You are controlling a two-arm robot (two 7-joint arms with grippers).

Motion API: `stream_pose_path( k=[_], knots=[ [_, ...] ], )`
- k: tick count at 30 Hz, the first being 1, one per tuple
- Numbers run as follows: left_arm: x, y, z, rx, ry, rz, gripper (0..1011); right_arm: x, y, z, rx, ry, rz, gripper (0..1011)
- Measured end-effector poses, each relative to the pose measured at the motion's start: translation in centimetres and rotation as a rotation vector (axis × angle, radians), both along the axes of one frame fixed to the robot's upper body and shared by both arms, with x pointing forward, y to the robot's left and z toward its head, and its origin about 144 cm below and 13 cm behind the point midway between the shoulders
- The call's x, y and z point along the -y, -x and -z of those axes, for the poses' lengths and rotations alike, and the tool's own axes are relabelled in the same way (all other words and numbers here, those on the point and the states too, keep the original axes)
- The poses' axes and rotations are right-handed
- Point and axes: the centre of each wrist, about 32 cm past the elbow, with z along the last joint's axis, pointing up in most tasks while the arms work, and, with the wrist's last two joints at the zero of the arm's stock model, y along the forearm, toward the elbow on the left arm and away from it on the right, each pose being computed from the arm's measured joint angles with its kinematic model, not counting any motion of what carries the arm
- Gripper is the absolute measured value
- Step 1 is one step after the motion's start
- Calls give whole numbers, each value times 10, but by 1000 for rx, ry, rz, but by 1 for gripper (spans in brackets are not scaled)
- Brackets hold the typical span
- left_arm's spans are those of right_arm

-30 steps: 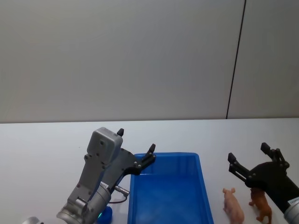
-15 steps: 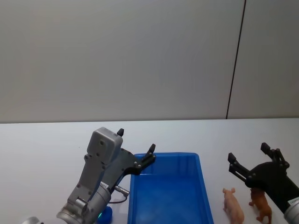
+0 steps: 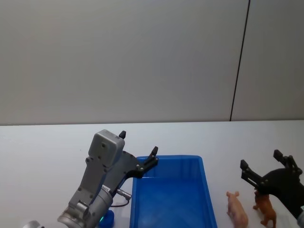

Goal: Pick up the two dolls from the table and place them into the box.

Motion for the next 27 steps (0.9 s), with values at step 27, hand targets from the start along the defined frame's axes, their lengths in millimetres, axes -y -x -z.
stream_pose_path(
  k=[27],
  knots=[
    [0,0,0,0,0,0,1001,24,-4,13,-224,82,57,1001]
  ],
)
